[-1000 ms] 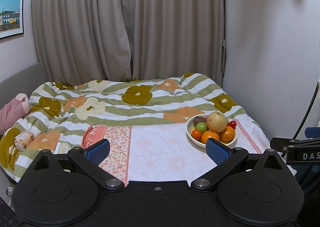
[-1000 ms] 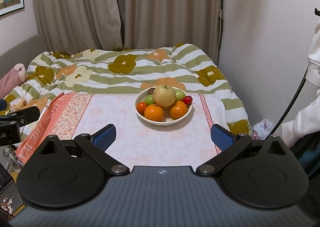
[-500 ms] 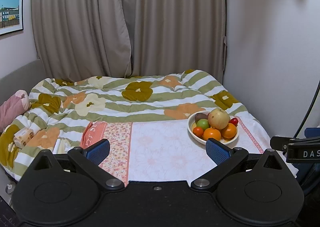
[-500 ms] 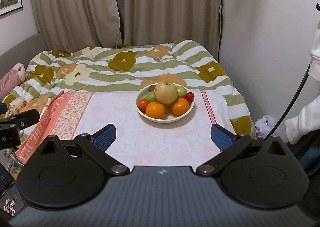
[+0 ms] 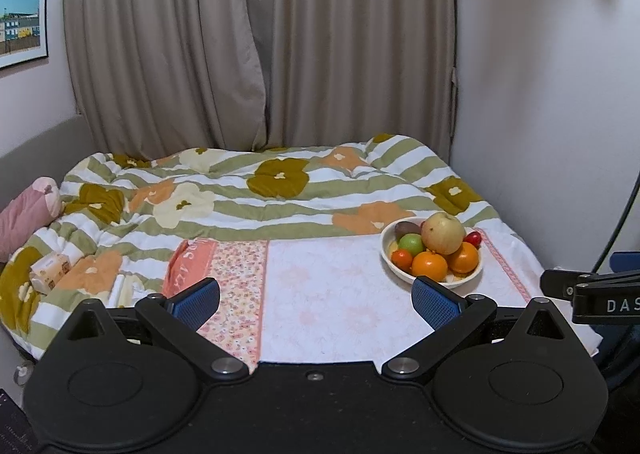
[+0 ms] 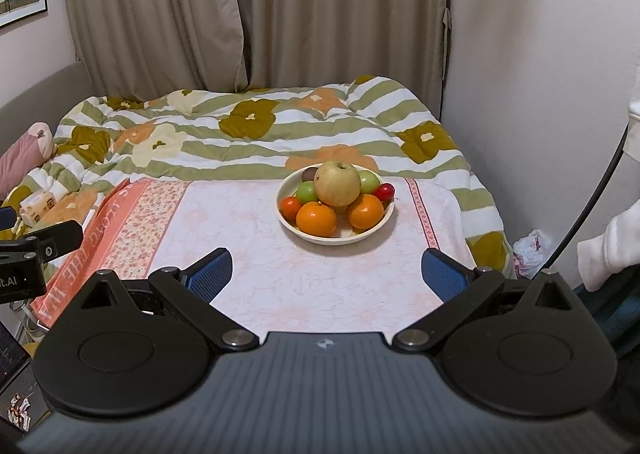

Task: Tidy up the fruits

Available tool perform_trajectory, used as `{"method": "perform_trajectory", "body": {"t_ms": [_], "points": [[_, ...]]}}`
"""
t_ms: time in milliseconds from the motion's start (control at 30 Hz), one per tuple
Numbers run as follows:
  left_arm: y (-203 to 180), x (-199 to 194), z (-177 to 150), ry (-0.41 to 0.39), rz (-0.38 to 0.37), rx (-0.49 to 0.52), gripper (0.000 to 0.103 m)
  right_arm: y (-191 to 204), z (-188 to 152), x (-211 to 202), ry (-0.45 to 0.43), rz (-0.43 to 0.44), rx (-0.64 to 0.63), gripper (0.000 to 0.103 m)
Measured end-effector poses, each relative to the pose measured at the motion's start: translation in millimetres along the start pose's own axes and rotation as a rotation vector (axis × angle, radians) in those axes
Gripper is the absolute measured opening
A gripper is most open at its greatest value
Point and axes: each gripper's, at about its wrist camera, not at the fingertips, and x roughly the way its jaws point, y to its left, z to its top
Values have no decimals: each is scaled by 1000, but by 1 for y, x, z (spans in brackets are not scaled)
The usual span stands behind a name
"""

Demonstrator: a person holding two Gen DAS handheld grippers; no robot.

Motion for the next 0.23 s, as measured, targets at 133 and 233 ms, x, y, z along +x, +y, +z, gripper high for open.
{"method": "perform_trajectory", "body": {"t_ms": [133, 233], "points": [[-1, 1, -1, -8, 10, 17, 103, 0, 0, 0, -1, -1, -1, 103], [1, 1, -1, -17, 6, 13, 103, 1, 1, 1, -2, -2, 0, 103]]}}
